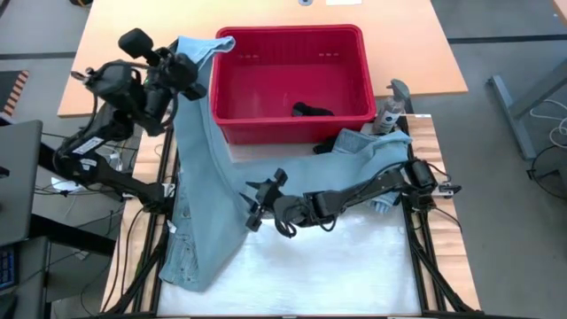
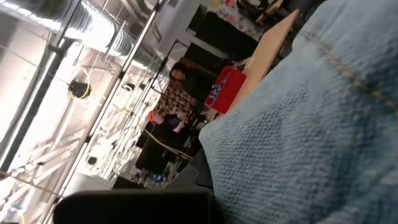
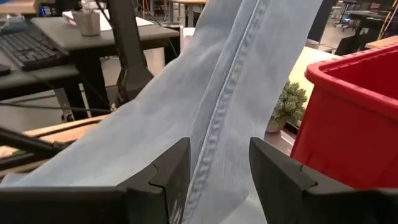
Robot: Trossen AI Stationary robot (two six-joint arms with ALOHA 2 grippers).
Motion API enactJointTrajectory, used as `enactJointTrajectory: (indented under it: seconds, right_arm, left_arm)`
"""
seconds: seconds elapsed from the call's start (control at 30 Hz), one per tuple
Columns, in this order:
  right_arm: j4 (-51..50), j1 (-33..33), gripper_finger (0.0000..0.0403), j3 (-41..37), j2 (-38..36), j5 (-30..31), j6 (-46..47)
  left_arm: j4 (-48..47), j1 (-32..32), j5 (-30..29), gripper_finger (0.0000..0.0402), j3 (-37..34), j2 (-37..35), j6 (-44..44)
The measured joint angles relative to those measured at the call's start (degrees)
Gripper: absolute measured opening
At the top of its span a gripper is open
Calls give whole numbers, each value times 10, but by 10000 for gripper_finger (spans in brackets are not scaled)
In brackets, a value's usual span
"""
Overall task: Fold Laundry from Bin
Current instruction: Fold the blue pants
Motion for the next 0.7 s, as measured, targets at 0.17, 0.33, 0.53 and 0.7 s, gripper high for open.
enactJointTrajectory:
  seconds: [0.17, 0.33, 0.53, 0.7]
  right_arm:
    - [33, -7, 187, 0, 0, -3, -22]
    - [51, -15, 187, 0, 0, -4, -34]
    - [77, -46, 187, 0, 0, -148, -34]
    - [138, -65, 187, 0, 0, -338, 1]
  left_arm:
    - [0, 7, 2, 0, 0, 15, 0]
    - [0, 18, 10, 0, 0, 28, -4]
    - [3, 24, 17, 0, 0, 38, -5]
    - [3, 24, 19, 0, 0, 39, 4]
